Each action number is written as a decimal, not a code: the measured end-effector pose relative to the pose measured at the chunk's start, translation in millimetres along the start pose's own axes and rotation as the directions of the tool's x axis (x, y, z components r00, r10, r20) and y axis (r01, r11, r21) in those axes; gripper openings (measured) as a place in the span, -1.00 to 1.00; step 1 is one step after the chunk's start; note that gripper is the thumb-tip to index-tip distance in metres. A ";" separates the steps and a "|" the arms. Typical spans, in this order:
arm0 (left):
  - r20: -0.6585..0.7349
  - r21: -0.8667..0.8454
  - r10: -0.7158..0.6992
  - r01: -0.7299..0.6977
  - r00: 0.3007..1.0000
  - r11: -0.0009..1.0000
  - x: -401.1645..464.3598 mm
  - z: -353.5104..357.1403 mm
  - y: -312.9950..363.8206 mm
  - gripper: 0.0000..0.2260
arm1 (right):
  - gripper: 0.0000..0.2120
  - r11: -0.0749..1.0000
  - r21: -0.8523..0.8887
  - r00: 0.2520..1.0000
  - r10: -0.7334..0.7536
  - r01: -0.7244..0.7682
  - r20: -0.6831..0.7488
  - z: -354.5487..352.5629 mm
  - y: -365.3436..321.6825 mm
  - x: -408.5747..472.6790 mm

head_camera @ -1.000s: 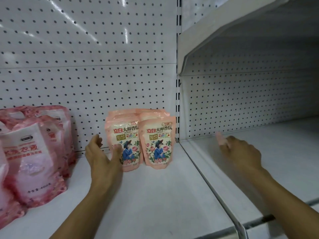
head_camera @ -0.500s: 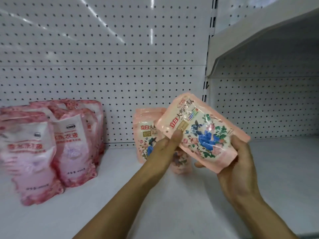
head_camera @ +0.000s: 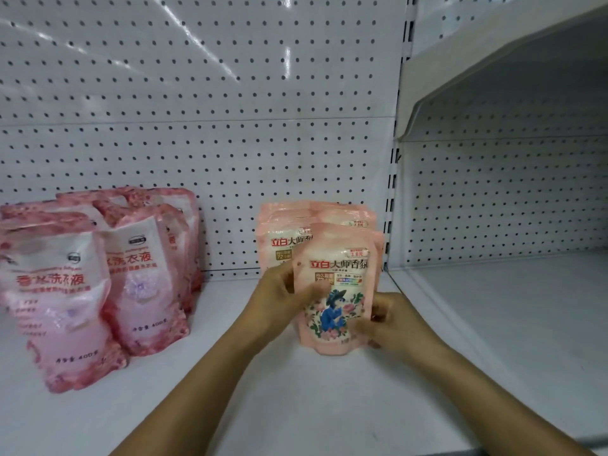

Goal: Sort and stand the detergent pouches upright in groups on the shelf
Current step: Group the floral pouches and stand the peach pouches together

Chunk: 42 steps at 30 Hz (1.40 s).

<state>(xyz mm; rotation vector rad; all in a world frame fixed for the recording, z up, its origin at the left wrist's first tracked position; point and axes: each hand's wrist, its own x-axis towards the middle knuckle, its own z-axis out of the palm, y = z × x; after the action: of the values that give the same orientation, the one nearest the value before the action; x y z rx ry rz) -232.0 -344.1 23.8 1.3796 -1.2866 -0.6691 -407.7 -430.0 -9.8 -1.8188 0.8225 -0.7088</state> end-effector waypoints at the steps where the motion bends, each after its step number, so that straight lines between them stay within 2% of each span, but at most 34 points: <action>1: 0.056 0.063 -0.058 0.055 0.997 0.996 -1.3 -3.2 -8.5 -0.74 | -0.79 0.999 -0.034 1.000 0.002 -0.002 -0.007 -0.7 3.6 4.5; 3: 0.120 0.194 -0.132 0.107 0.984 0.975 -2.5 -5.2 -23.0 -0.68 | -0.80 0.994 -0.109 0.999 -0.009 0.005 -0.037 -0.5 6.7 13.1; 5: 0.075 0.189 -0.102 0.086 0.992 0.978 0.0 -2.9 -33.0 -0.69 | -0.79 0.983 -0.180 0.998 -0.034 0.022 -0.060 2.6 6.7 22.4; 7: -0.049 0.151 -0.078 0.084 0.996 0.985 5.9 -1.4 -40.9 -0.71 | -0.75 0.974 -0.223 0.994 -0.052 0.030 -0.092 5.9 6.8 32.3; 9: -0.224 0.206 -0.049 0.096 0.973 0.974 11.1 -2.6 -45.8 -0.71 | -0.74 0.969 -0.247 0.989 -0.059 0.025 -0.134 6.8 9.1 39.5; 11: -0.385 0.321 -0.001 0.135 0.923 0.937 13.7 -8.0 -50.5 -0.57 | -0.73 0.967 -0.256 0.984 -0.063 0.019 -0.165 6.3 11.8 42.2; 13: -0.463 0.405 0.035 0.177 0.886 0.897 13.1 -15.2 -53.7 -0.34 | -0.73 0.964 -0.264 0.981 -0.066 0.016 -0.182 7.3 15.8 42.2; 15: -0.433 0.369 0.002 0.176 0.901 0.912 11.0 -18.7 -55.4 -0.22 | -0.75 0.964 -0.267 0.978 -0.069 0.014 -0.199 9.9 18.6 42.2; 18: -0.340 0.140 -0.069 0.123 0.938 0.983 8.3 -14.1 -57.7 -0.42 | -0.76 0.962 -0.271 0.975 -0.076 0.017 -0.209 13.6 20.1 43.1; 20: -0.314 0.090 -0.045 0.077 0.948 0.993 7.6 -10.4 -54.7 -0.47 | -0.72 0.951 -0.308 0.976 -0.076 0.010 -0.203 15.3 19.3 42.3; 24: -0.278 0.147 0.005 0.038 0.961 0.988 7.0 -10.1 -54.6 -0.48 | -0.61 0.927 -0.374 0.983 -0.059 -0.011 -0.176 17.5 17.5 38.2; 32: -0.292 0.182 -0.088 0.146 0.952 0.972 -0.1 -6.7 -55.0 -0.34 | -0.58 0.949 -0.315 0.996 -0.019 -0.009 -0.087 14.5 15.9 33.7; 36: -0.428 0.296 -0.160 0.305 0.889 0.905 -2.7 -6.0 -51.2 -0.27 | -0.68 0.956 -0.293 0.997 -0.012 -0.013 -0.082 6.0 15.4 32.7; 38: -0.450 0.334 -0.153 0.325 0.880 0.885 -6.6 -5.1 -52.5 -0.36 | -0.75 0.958 -0.287 0.995 -0.009 -0.021 -0.103 3.7 16.1 29.8; 40: -0.392 0.377 -0.164 0.320 0.905 0.869 -12.6 -3.3 -52.9 -0.49 | -0.78 0.962 -0.272 0.994 0.004 -0.033 -0.106 1.9 17.8 26.1; 42: -0.298 0.452 -0.196 0.319 0.934 0.833 -21.2 -0.9 -51.8 -0.52 | -0.73 0.962 -0.270 0.996 0.015 -0.037 -0.083 0.9 16.8 18.0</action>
<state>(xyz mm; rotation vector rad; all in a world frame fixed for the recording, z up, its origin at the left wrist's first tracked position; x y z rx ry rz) -219.8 -332.8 -29.6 2.0220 -1.1223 -0.3365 -400.0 -448.6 -23.9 -2.0296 1.0365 -0.6816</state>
